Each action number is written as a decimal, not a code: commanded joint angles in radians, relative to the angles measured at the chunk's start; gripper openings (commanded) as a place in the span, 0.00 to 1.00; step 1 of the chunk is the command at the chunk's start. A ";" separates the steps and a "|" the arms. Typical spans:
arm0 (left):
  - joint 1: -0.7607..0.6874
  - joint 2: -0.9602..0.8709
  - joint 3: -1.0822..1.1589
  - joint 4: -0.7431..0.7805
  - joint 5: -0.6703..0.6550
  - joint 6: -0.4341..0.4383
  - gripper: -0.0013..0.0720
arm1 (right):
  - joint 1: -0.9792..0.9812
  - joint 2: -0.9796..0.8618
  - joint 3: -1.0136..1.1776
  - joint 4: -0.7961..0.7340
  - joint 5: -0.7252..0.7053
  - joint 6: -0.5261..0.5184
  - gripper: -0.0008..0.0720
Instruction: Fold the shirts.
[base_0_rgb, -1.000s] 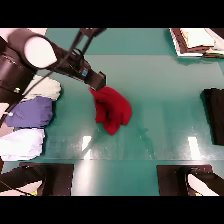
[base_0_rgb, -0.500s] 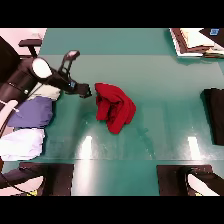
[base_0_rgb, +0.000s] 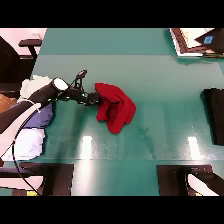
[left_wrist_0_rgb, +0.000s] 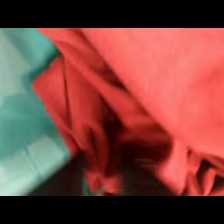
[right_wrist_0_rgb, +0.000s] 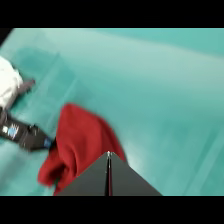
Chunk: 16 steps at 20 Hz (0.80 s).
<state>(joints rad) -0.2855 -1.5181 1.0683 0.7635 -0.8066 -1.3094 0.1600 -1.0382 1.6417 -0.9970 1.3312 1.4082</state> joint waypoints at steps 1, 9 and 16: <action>0.018 -0.024 0.033 -0.045 0.034 0.020 0.06 | 0.000 0.022 -0.163 0.000 0.004 0.002 0.03; 0.080 -0.019 0.212 0.106 -0.170 0.020 0.06 | 0.083 -0.109 -0.784 0.096 -0.174 0.031 0.70; 0.081 -0.019 0.212 0.188 -0.190 0.019 0.06 | 0.277 -0.433 -0.801 0.395 -0.412 -0.093 0.66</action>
<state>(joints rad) -0.2066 -1.5372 1.2766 0.9154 -0.9829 -1.2903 0.3740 -1.3567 0.8330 -0.7036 0.9909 1.3525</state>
